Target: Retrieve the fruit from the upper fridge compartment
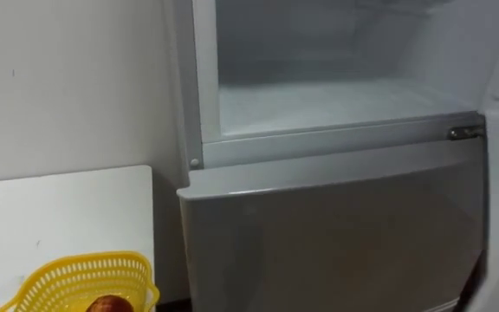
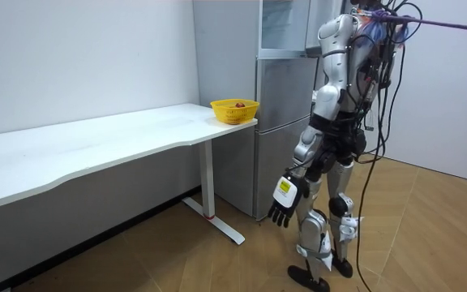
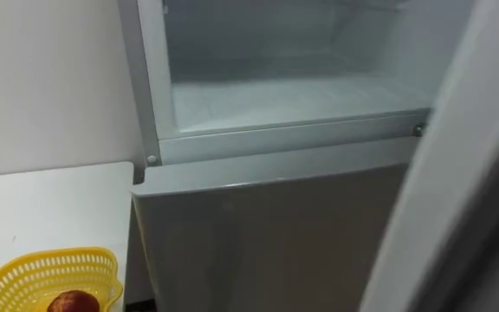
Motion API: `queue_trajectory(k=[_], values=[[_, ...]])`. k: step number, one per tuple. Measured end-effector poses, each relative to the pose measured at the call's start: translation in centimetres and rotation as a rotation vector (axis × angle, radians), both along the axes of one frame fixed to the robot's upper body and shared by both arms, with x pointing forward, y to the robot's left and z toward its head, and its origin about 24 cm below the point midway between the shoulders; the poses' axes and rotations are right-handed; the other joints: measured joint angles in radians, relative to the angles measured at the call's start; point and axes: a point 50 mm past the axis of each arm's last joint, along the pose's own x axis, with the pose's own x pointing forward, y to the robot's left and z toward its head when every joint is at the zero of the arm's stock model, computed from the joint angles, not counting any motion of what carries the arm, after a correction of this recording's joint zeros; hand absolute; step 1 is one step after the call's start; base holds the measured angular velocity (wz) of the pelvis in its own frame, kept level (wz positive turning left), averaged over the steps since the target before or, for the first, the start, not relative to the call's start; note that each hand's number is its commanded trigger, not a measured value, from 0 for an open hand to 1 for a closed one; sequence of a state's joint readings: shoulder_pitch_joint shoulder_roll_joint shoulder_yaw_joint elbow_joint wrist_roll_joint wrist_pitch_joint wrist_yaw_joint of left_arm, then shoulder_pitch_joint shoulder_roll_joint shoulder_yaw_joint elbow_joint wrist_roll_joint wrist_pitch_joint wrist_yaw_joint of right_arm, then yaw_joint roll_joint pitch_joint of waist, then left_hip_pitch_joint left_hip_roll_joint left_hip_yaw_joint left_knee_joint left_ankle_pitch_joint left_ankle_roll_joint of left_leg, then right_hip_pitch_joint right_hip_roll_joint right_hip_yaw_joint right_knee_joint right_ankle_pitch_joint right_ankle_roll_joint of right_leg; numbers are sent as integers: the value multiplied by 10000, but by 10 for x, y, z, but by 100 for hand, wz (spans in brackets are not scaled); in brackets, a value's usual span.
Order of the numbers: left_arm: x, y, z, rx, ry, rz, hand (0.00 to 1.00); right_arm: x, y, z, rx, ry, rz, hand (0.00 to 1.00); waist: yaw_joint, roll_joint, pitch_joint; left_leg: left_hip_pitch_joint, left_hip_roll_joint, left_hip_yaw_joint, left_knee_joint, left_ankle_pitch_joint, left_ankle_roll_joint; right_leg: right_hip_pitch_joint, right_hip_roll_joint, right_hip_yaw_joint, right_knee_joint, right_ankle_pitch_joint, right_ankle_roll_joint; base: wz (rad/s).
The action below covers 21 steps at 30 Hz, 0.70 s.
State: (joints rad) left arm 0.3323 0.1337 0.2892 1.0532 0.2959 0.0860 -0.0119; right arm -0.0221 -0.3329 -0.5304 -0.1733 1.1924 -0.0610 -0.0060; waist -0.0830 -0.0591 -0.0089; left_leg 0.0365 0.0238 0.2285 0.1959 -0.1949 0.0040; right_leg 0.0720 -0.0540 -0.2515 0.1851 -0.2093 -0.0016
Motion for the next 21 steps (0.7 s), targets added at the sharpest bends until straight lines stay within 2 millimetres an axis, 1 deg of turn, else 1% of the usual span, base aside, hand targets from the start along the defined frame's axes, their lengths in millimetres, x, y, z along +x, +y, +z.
queue_trajectory(k=[3,8,11,13,17,18,21], values=[[0,-1,0,-22,33,-116,0,3,4,2,-490,81,150,0,53,10,-18,-63,-2,-123,26,1,1,3,-35,-118,8,0,0,9],[-1,-5,-1,-140,125,-345,0,11,13,5,-1083,65,484,0,132,3,-19,-63,-4,-131,50,2,1,30,-29,-163,7,0,0,3],[-1,-4,-1,-134,126,-333,0,12,16,6,-1442,-1,700,0,165,-28,-12,-52,-4,-140,81,2,2,71,-34,-179,2,0,0,0],[-1,-4,-1,-132,113,-319,0,13,19,5,-1592,-9,899,0,268,-88,-14,5,-5,-141,90,2,2,128,-41,-196,-9,-1,0,0],[-2,-4,-1,-148,125,-326,0,15,22,5,-1880,142,961,0,392,-175,-40,6,-1,-144,97,2,2,142,-45,-234,-65,-3,0,1],[-2,-4,-1,-165,148,-321,0,16,24,5,-1964,188,1028,0,406,-200,-58,6,0,-152,98,2,2,172,-38,-250,-122,5,-5,0],[-2,-5,-1,-247,145,-328,0,17,25,5,-2114,188,1173,0,507,-214,-69,4,1,-160,98,2,2,185,-33,-258,-130,7,-7,0]])
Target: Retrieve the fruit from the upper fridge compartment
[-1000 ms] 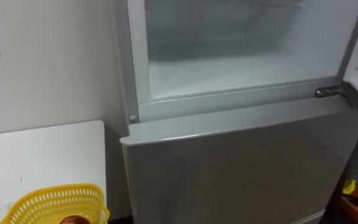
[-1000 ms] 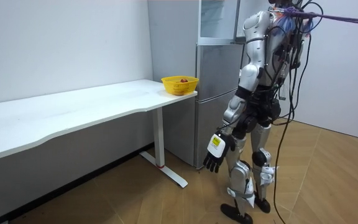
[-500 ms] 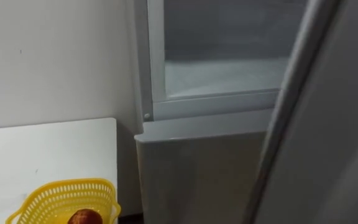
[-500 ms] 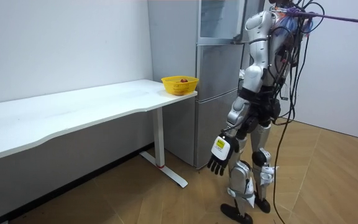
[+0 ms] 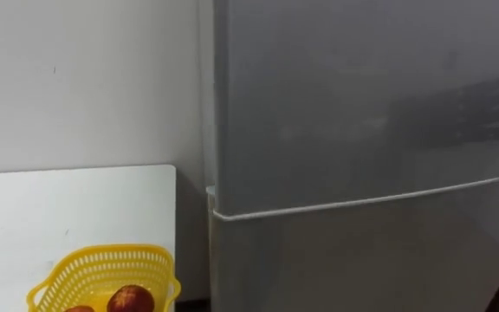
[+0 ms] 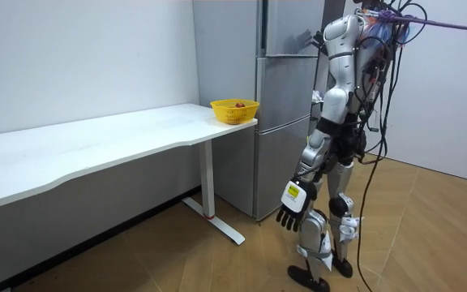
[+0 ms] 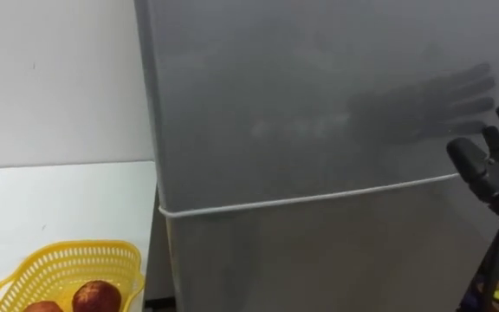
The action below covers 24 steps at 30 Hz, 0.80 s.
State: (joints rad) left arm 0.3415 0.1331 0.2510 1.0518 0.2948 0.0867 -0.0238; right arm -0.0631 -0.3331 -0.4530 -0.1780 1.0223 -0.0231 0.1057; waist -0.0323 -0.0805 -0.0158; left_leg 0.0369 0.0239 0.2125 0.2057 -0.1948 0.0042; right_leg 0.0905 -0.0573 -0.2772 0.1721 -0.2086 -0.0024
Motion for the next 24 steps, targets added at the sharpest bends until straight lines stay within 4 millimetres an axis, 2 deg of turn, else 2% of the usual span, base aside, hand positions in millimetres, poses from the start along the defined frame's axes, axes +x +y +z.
queue_trajectory(k=[11,16,24], values=[[-1,-2,-1,-308,74,4,0,3,2,5,-120,-182,84,0,97,-55,60,77,-2,-31,-2,-2,-2,149,6,-24,-19,12,-1,0],[-1,-2,-1,-311,74,3,0,3,2,5,-122,-223,107,0,95,-4,34,60,-3,-34,-1,-3,-1,149,3,-84,-21,12,1,0],[0,-2,-1,-309,52,-8,0,3,3,6,-171,-274,175,0,87,55,39,62,-3,-33,-1,-3,-1,153,2,-93,-15,12,0,0]])
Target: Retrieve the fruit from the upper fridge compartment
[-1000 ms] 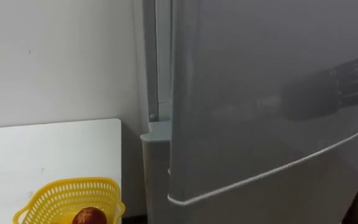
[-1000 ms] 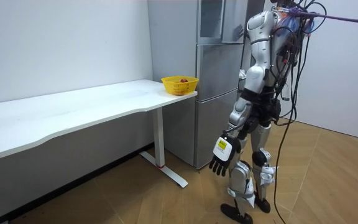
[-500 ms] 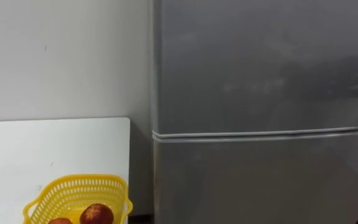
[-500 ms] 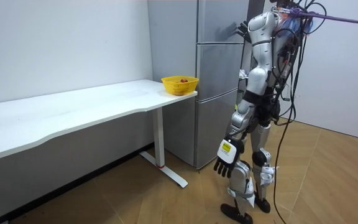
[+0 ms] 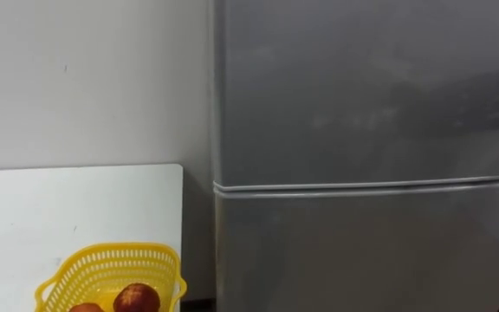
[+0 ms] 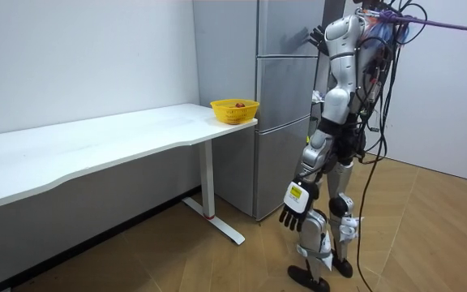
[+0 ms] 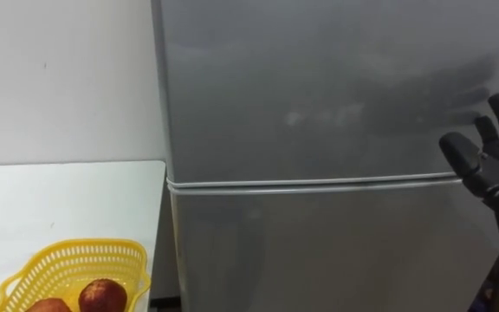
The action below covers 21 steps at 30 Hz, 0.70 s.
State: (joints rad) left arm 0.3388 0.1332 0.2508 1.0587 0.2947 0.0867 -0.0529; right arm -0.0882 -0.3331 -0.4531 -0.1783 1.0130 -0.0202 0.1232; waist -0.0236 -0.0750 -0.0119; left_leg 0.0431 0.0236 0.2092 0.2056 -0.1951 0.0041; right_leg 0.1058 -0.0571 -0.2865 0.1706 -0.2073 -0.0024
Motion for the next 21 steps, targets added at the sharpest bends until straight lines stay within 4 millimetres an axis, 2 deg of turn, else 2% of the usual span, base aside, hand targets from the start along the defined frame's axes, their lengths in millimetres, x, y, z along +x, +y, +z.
queue_trajectory(k=[11,13,17,21], values=[[6,2,1,157,-300,-4,0,1,-1,1,-234,232,-426,0,-60,70,3,-52,7,-19,7,-1,1,-52,5,45,10,2,0,1],[5,3,2,297,-298,11,0,0,-1,5,-597,395,-1066,0,-184,92,15,-97,-1,-111,9,-2,3,-32,-25,-149,3,0,5,14],[3,4,2,528,-264,47,0,-3,-4,8,-1180,791,-2342,0,-320,146,28,-137,-8,-181,15,-2,2,-59,-16,-151,-22,-1,6,6],[0,4,2,708,-226,86,0,-15,-20,13,-1199,1145,-4503,0,-349,189,43,-139,2,-158,1,-2,2,-76,-13,-153,-17,-1,6,0]])
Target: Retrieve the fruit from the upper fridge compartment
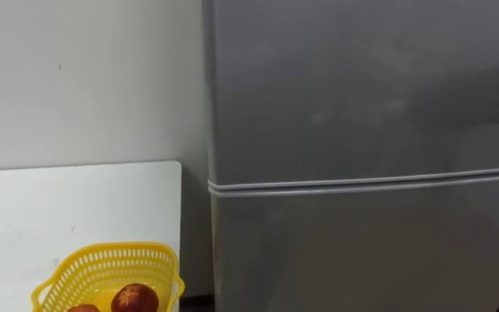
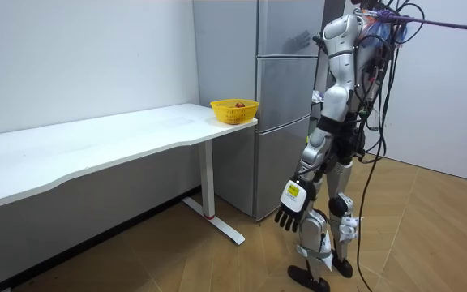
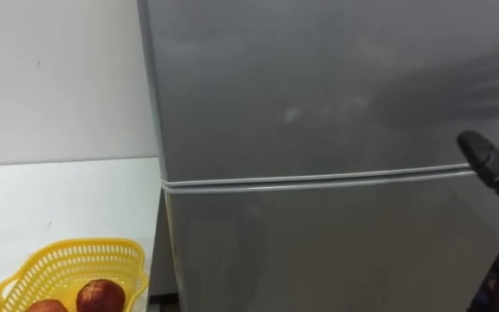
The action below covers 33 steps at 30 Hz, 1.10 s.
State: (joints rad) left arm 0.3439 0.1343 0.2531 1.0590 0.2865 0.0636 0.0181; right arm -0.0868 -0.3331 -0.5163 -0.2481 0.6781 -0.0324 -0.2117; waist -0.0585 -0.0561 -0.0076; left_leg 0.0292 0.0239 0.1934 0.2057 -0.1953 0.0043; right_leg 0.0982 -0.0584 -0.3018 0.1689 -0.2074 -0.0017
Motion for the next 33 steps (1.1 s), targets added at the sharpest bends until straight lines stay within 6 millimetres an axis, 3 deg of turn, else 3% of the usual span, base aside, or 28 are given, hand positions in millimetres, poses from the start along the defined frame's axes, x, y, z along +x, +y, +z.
queue_trajectory(k=[5,11,14,19,29,33], values=[[2,1,0,50,-62,-113,0,-20,-12,2,-823,374,-2684,0,-252,155,-22,-13,16,-10,-42,-1,-2,5,20,8,10,-1,2,1],[5,1,1,127,-146,-200,0,-45,-25,-22,-511,1518,-4801,0,-292,288,-38,14,10,167,-92,-2,-1,-83,51,256,65,-1,1,-10],[7,-1,0,106,-137,-358,0,-52,-27,-51,-52,2695,-5088,0,-269,278,-18,92,15,295,-107,-1,-3,-115,54,408,138,-2,-4,-15],[19,-7,-2,-41,-129,-1035,0,-63,-17,-140,1218,6426,-4867,0,-288,197,23,124,68,459,-115,-15,5,-131,44,563,46,-7,13,-7],[27,-9,-2,-109,-307,-1260,0,-80,10,-232,1425,10686,-3382,0,-160,307,19,5,5,451,-110,-22,21,-238,48,530,5,55,31,0],[25,-9,-2,-123,-123,-1178,0,-109,19,-278,882,13637,-2411,0,-104,265,24,126,-2,452,-163,-21,19,-67,26,517,-48,41,45,2]])
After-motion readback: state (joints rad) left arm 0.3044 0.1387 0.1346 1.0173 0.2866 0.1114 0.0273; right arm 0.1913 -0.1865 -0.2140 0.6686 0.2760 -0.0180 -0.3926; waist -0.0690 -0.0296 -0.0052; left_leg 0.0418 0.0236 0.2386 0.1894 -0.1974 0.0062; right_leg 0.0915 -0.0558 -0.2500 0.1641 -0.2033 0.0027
